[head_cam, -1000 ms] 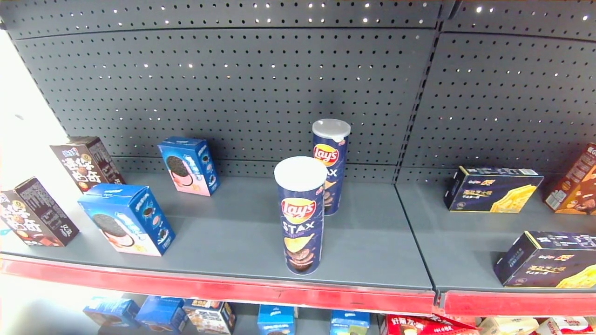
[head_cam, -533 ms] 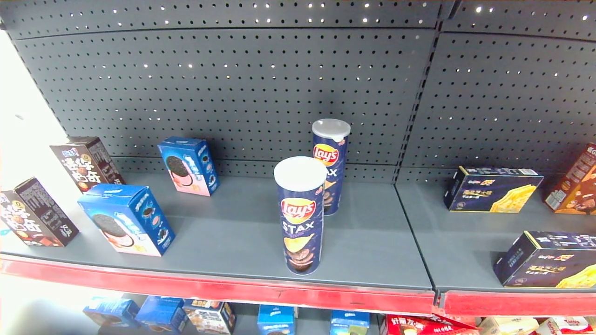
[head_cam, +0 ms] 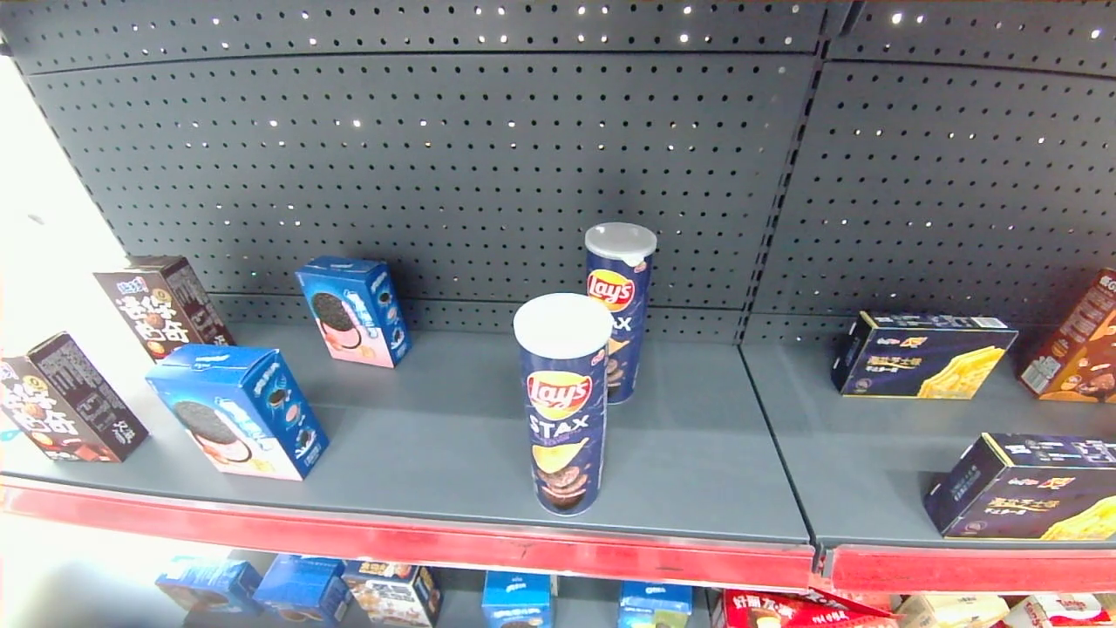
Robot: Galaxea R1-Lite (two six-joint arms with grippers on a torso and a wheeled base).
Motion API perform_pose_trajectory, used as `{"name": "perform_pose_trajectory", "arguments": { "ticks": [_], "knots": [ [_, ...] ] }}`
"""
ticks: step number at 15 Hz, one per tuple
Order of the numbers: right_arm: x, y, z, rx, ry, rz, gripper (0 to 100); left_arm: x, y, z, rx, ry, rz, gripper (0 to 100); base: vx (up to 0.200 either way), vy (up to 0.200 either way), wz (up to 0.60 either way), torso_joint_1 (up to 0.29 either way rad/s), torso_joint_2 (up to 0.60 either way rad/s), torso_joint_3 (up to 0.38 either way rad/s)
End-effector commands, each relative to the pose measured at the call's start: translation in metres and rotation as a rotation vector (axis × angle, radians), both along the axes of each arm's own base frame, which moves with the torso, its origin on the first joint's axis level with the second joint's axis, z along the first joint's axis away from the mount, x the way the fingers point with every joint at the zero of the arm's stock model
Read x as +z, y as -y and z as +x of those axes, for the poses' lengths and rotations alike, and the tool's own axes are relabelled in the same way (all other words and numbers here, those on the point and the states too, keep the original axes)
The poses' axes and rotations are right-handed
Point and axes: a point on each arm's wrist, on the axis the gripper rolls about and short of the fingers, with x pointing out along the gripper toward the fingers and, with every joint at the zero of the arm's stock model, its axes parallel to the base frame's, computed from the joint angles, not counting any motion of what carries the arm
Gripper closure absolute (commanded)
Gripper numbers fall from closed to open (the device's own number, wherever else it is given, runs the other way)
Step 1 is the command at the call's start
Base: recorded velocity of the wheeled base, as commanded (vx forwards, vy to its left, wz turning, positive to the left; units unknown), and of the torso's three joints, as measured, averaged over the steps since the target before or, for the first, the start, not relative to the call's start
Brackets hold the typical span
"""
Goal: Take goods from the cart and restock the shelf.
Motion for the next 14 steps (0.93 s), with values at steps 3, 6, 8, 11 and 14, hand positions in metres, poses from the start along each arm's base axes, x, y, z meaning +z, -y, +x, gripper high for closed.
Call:
{"name": "perform_pose_trajectory", "arguments": {
  "ticks": [3,6,8,11,14],
  "knots": [
    [0.000,0.000,0.000,0.000,-0.003,0.001,0,0.000,0.000,0.000,0.000,-0.002,0.000,0,0.000,0.000,0.00,0.000,0.00,0.000],
    [0.000,0.000,0.000,0.000,-0.003,0.001,0,0.000,0.000,0.000,-0.003,-0.001,0.005,0,0.000,0.000,0.00,0.000,0.00,0.000],
    [0.000,0.000,0.000,0.000,-0.003,0.001,0,0.000,-0.001,0.000,-0.072,-0.001,0.014,0,0.000,0.000,0.00,0.000,0.00,0.000],
    [0.000,0.000,0.000,0.000,-0.003,-0.001,0,0.003,-0.003,0.000,-0.156,0.012,0.024,0,0.000,0.000,0.00,0.000,0.00,0.000],
    [0.000,0.000,0.000,0.000,-0.003,0.001,0,0.063,0.004,0.021,-0.185,-0.035,0.076,0,0.000,0.000,0.00,0.000,0.00,0.000]
  ]
}}
